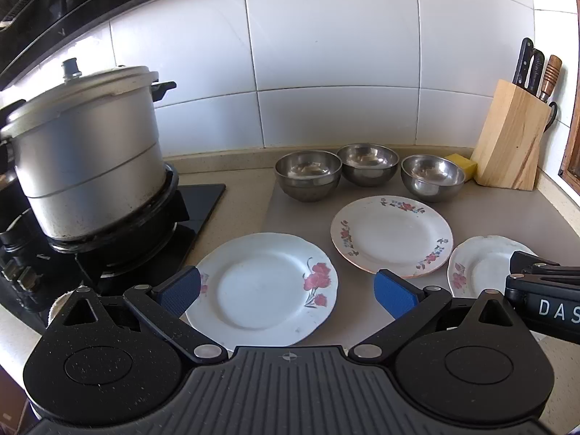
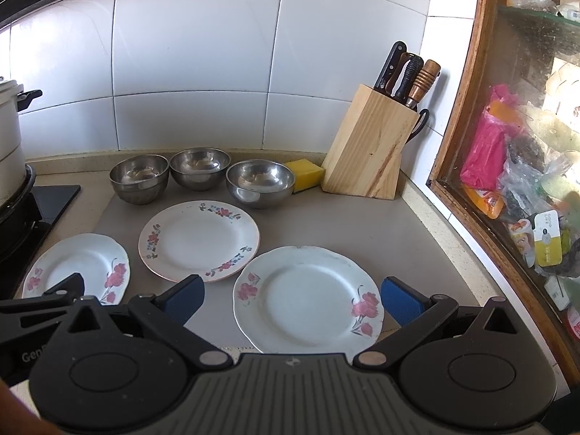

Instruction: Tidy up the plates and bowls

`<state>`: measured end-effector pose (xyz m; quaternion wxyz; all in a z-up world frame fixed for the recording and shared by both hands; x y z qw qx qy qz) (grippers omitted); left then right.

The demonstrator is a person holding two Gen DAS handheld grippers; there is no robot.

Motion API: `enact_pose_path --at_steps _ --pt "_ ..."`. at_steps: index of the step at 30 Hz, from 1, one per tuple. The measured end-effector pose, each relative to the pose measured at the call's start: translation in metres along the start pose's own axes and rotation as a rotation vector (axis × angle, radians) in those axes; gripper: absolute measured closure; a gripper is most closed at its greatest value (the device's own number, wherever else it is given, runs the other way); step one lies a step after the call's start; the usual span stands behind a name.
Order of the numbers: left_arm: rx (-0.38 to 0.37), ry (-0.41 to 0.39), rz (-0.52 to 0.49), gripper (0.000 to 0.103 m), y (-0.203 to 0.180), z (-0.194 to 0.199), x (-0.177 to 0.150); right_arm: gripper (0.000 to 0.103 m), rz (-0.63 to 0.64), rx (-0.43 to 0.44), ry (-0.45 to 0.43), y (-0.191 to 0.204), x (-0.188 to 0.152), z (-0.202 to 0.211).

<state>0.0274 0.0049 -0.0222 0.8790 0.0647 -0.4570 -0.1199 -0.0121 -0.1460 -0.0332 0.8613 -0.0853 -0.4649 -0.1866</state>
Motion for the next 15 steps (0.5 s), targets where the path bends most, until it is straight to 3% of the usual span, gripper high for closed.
enact_pose_path --at_steps 15 --pt "-0.006 0.006 0.006 0.005 0.0028 -0.0062 0.0041 0.014 0.006 0.001 0.003 0.0030 0.0039 -0.0028"
Point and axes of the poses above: each gripper's, at about its wrist camera, not at the fingertips, and z roughly against the way its jaws point, y to its left, x to its top, the point moved 2 cm from there along -z, roughly the way its jaws point, and after that the axes turned 8 degrees about -z, right-handed, at the moved point
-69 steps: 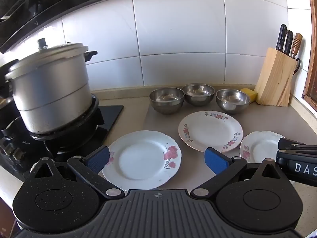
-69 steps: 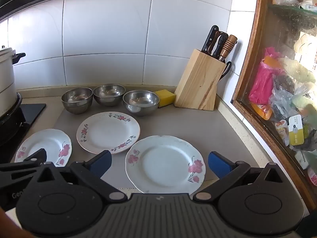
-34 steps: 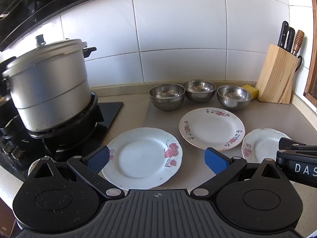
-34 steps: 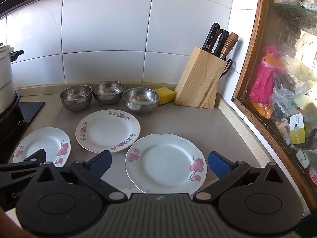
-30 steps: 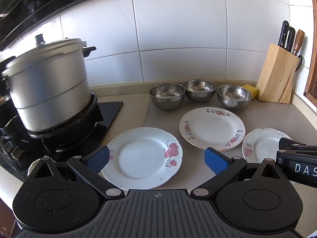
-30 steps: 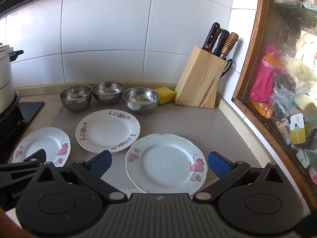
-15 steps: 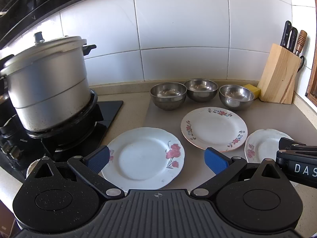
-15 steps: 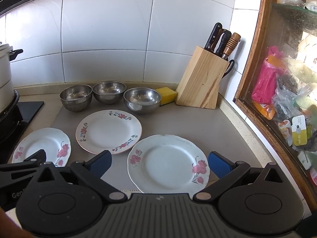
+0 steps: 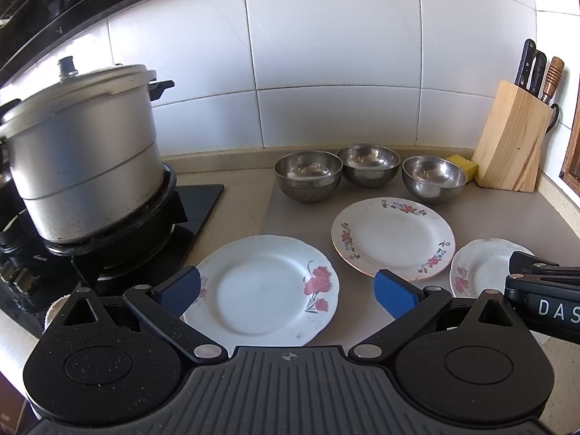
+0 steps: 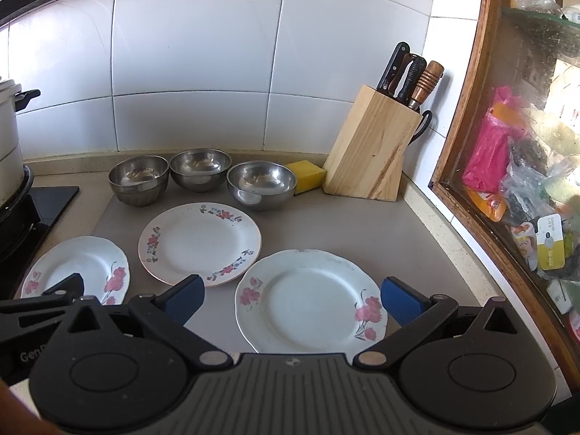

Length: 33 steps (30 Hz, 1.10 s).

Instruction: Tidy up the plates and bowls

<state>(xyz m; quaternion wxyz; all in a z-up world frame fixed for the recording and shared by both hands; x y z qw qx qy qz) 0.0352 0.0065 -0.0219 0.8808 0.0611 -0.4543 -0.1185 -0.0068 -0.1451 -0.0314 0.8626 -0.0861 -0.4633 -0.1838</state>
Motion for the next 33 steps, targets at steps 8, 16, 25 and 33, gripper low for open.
enact_pose_path --at_steps 8,16,25,33 --pt "0.000 0.003 0.002 0.005 -0.0001 -0.0012 0.0015 0.014 0.005 -0.004 0.004 0.0003 0.0020 -0.0033" --pt "0.000 0.003 0.003 0.005 0.0000 -0.0013 0.0017 0.014 0.002 -0.005 0.007 0.0001 0.0021 -0.0052" --pt "0.005 0.008 0.005 0.006 0.0001 -0.0055 0.0034 0.014 0.005 -0.003 0.009 0.0027 0.0033 -0.0075" --pt "0.008 0.013 0.009 0.006 0.0034 -0.0074 0.0026 0.014 0.008 0.000 0.012 0.0067 0.0012 -0.0092"
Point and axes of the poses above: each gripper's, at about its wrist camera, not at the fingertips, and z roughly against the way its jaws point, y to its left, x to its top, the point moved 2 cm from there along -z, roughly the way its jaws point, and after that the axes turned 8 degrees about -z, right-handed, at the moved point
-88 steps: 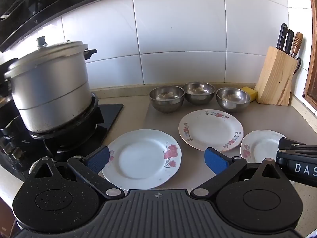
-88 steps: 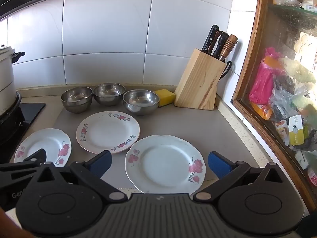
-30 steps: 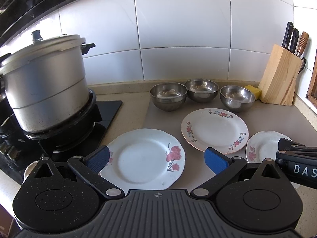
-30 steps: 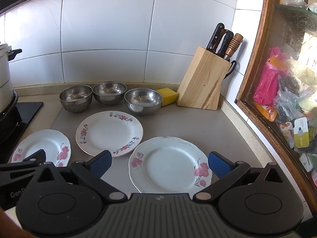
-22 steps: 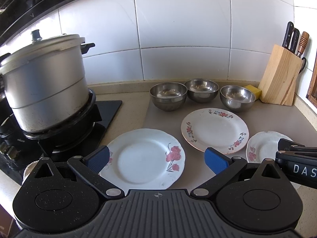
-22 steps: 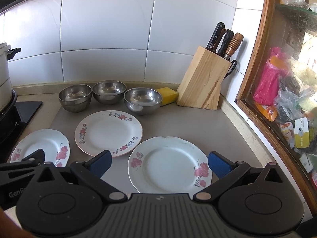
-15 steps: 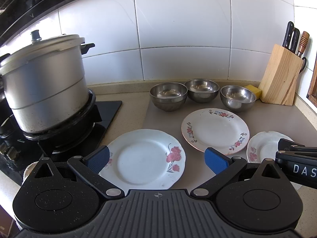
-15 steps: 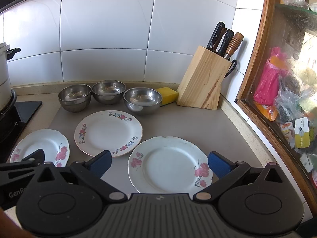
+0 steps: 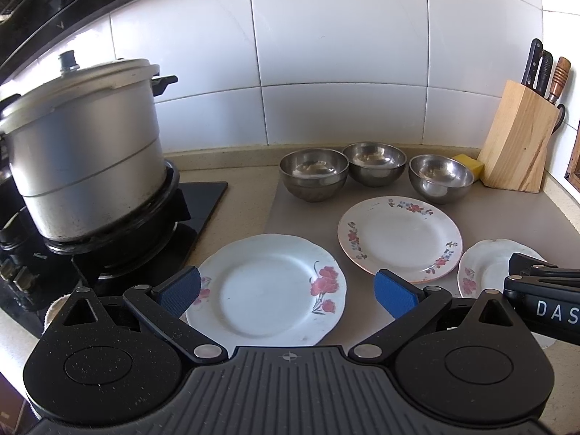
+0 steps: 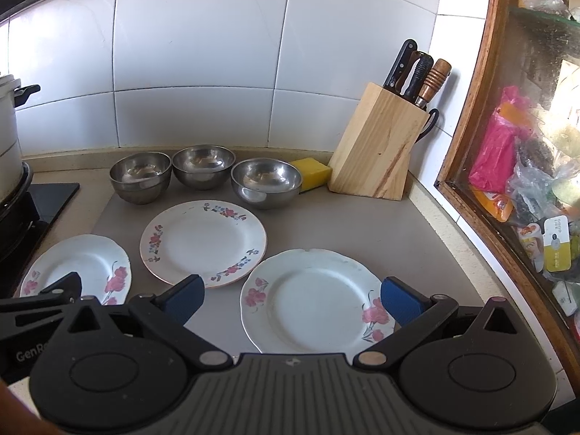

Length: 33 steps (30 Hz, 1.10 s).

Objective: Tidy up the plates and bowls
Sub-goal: 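Move both grippers toward the large white plate with pink flowers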

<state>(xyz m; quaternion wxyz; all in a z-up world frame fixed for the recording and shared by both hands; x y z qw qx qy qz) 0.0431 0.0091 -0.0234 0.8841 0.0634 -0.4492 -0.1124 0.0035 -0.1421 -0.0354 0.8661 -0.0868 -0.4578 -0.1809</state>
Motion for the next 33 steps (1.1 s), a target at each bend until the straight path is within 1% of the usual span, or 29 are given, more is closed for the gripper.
enact_pose_path --at_steps 7,10,14,18,22,27,29,33 --pt "-0.004 0.020 0.003 0.006 0.005 -0.006 -0.006 0.014 0.011 0.012 0.018 0.004 -0.004 -0.004" --pt "-0.011 0.035 0.007 0.005 0.007 -0.010 -0.013 0.014 0.019 0.038 0.031 0.006 -0.004 -0.009" --pt "-0.006 0.048 0.041 0.005 0.014 -0.015 -0.019 0.014 0.052 0.084 0.036 0.007 0.002 -0.022" --pt "0.017 0.060 0.095 0.006 0.021 -0.022 -0.018 0.014 0.051 0.150 0.064 0.004 0.011 -0.040" --pt "0.076 0.068 0.127 0.006 0.024 -0.028 -0.011 0.014 0.075 0.223 0.095 0.009 0.019 -0.058" --pt "0.142 0.086 0.169 0.006 0.027 -0.033 -0.008 0.014 0.160 0.315 0.097 0.028 0.027 -0.073" --pt "0.165 0.094 0.176 0.006 0.029 -0.034 -0.009 0.014 0.195 0.361 0.099 0.033 0.029 -0.078" --pt "0.181 0.130 0.203 0.006 0.039 -0.038 -0.021 0.014 0.220 0.456 0.134 0.040 0.028 -0.090"
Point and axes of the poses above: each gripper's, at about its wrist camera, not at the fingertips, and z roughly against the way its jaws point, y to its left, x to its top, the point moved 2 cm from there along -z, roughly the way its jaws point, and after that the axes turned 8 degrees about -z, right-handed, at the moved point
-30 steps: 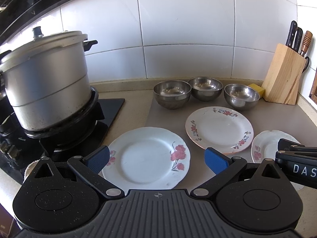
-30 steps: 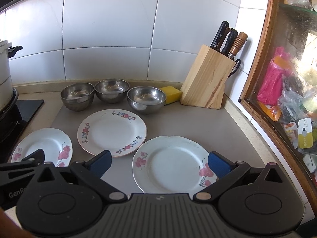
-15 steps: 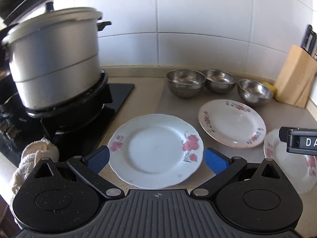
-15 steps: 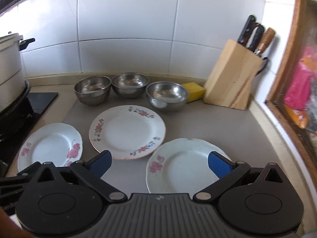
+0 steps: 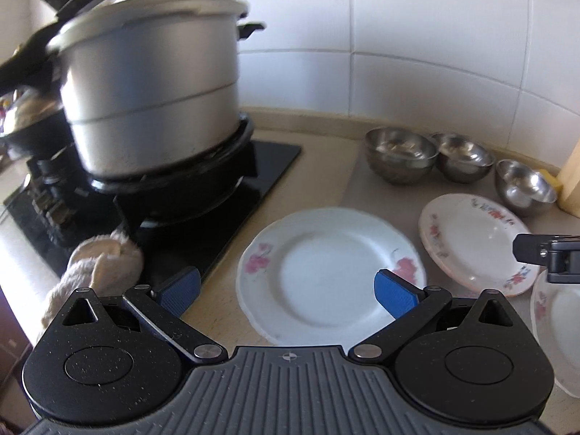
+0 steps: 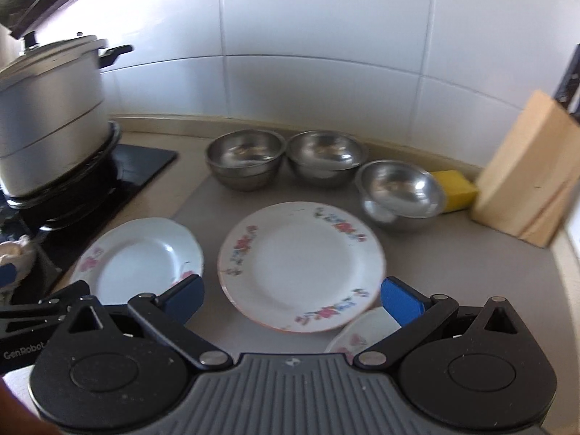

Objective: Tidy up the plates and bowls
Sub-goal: 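Move both grippers toward the large white plate with pink flowers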

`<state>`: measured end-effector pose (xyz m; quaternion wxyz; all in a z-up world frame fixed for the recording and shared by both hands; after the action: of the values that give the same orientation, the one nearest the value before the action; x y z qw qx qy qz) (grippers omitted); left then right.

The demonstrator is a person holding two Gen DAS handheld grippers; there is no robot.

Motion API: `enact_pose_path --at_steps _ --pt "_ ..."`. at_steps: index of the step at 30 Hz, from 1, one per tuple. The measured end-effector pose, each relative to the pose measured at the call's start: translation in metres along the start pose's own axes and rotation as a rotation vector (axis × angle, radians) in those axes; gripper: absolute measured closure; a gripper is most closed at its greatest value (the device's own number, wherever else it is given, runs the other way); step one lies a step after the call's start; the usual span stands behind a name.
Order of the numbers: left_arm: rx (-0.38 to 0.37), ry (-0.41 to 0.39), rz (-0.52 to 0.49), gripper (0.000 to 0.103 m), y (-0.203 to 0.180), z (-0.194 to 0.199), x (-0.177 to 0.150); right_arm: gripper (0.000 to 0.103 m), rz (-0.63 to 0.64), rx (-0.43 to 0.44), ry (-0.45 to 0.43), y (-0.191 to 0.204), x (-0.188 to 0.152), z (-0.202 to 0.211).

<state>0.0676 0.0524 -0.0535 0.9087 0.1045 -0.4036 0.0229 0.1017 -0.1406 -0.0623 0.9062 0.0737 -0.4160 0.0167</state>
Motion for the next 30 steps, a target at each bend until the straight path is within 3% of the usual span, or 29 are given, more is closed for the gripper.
enact_pose_path --at_steps 4,9,16,23,30 --pt "0.042 0.035 0.028 0.006 0.008 -0.003 -0.006 0.014 0.052 0.063 0.035 0.008 -0.006 -0.012" --pt "0.043 0.053 0.005 0.006 0.013 -0.014 -0.006 0.014 0.099 0.119 0.087 0.025 -0.015 -0.026" --pt "-0.073 0.060 -0.002 0.008 0.031 -0.037 0.002 0.019 0.084 0.183 0.152 0.048 -0.023 -0.038" --pt "-0.128 0.080 -0.047 0.009 0.042 -0.060 0.007 0.025 0.071 0.220 0.207 0.066 -0.032 -0.054" --pt "-0.215 0.106 -0.061 0.011 0.046 -0.082 0.006 0.027 0.038 0.214 0.234 0.073 -0.035 -0.067"
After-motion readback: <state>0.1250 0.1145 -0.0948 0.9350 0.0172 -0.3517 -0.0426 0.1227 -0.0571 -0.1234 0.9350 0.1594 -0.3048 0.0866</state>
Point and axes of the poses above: each gripper's, at about its wrist camera, not at the fingertips, and z roughly against the way its jaws point, y to its left, x to its top, the point moved 2 cm from there along -z, roughly the way its jaws point, and after that the axes turned 8 degrees about -z, right-handed, at the moved point
